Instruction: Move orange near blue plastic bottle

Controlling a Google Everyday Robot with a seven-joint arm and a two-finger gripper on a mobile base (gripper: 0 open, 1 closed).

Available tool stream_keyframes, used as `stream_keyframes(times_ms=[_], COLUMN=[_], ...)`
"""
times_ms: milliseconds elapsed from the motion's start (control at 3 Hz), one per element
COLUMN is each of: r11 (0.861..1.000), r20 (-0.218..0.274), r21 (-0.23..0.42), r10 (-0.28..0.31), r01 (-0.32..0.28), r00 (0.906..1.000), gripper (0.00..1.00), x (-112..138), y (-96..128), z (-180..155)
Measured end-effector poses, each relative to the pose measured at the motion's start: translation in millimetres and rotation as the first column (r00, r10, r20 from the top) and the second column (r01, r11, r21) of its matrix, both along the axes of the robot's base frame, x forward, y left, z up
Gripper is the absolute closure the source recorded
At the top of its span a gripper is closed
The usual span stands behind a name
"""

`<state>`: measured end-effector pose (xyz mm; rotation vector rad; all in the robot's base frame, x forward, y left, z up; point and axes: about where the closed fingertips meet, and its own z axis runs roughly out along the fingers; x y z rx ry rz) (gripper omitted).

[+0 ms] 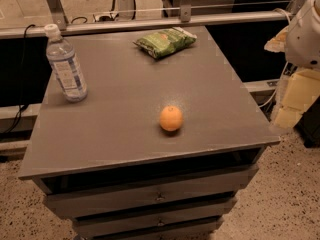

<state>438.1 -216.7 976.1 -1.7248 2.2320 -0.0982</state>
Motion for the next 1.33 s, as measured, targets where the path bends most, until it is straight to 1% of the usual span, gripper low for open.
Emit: stream_keyframes(times_ms=[333,667,1000,1333], r11=[1.000,0.997,0.984,0.961], r20=[0.000,-0.032,-0.092,-0.150], r21=[0.000,0.074,0.173,0.271], r10=[0.000,0.016,0.057,0.095], r01=[0.000,-0.014,-0.040,-0.051], r00=[1.0000,0.9993,0.9942,0.9840], gripper=[0.00,0.00,0.00,0.00], x=[0,13,28,36], y=[0,16,45,77], z=[0,-26,-67,-107])
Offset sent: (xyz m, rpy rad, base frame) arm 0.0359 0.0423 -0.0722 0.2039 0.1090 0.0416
